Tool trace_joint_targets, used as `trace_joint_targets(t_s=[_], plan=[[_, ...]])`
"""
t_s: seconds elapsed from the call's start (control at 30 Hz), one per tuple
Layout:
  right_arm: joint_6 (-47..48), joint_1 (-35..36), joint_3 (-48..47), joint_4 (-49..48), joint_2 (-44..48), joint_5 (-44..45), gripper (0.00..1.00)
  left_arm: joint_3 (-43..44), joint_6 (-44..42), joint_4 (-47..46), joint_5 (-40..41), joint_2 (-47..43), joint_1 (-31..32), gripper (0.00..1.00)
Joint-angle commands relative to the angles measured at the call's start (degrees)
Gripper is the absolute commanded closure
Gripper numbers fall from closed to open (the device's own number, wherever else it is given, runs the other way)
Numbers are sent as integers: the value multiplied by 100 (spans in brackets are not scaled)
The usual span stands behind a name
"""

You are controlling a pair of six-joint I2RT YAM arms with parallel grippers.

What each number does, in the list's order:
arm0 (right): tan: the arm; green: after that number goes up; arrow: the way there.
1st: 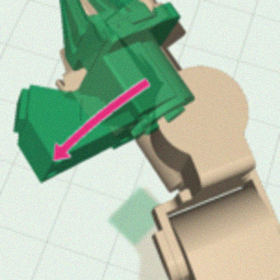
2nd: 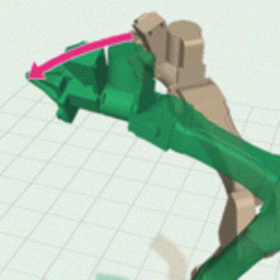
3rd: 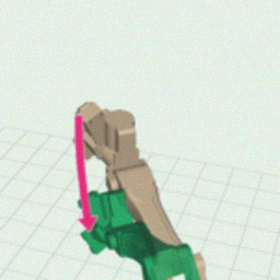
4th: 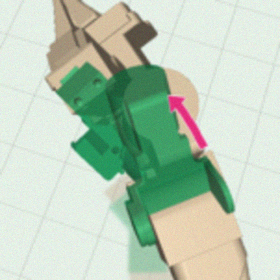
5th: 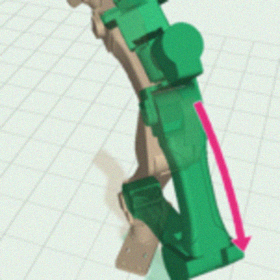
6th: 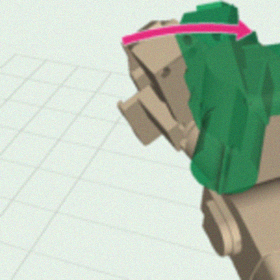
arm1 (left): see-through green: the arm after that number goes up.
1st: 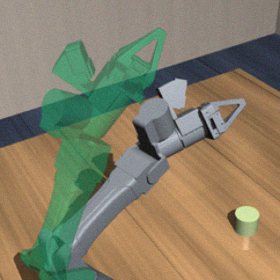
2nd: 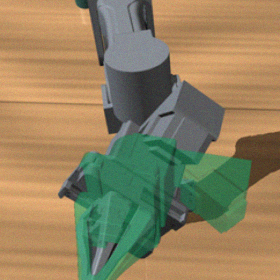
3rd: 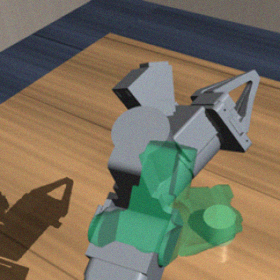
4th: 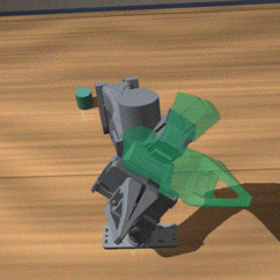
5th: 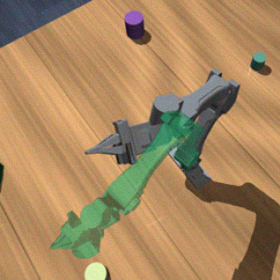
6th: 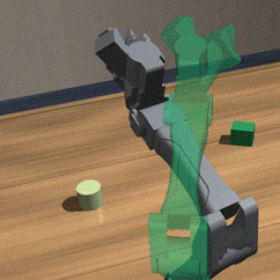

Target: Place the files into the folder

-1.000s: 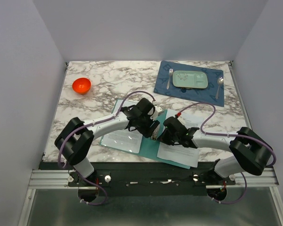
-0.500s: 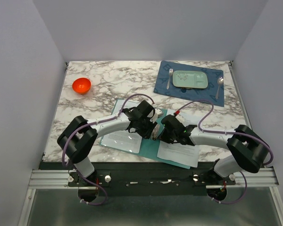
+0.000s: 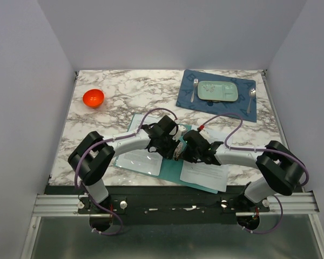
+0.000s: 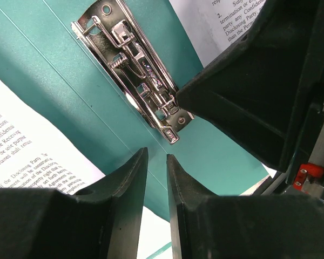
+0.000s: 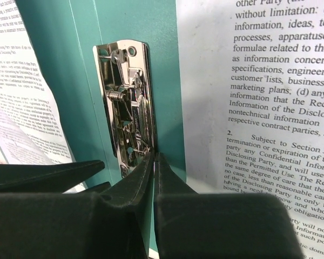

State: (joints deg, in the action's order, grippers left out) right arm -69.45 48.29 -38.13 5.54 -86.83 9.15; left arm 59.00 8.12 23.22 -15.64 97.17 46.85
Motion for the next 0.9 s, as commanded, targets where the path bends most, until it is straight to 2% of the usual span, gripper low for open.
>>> trace_joint_targets(t_s=[0.0, 0.57, 0.67, 0.87], plan=[[54, -30, -98, 88, -299, 131, 88, 15, 14, -90, -97, 92, 17, 68], [-60, -30, 201, -123, -502, 8, 92, 270, -135, -90, 157, 93, -115, 67], [-121, -22, 279, -132, -476, 8, 94, 252, -118, -125, 219, -4, -141, 60], [-148, -30, 350, -150, -484, -1, 95, 208, -205, -169, 430, 74, -194, 53]])
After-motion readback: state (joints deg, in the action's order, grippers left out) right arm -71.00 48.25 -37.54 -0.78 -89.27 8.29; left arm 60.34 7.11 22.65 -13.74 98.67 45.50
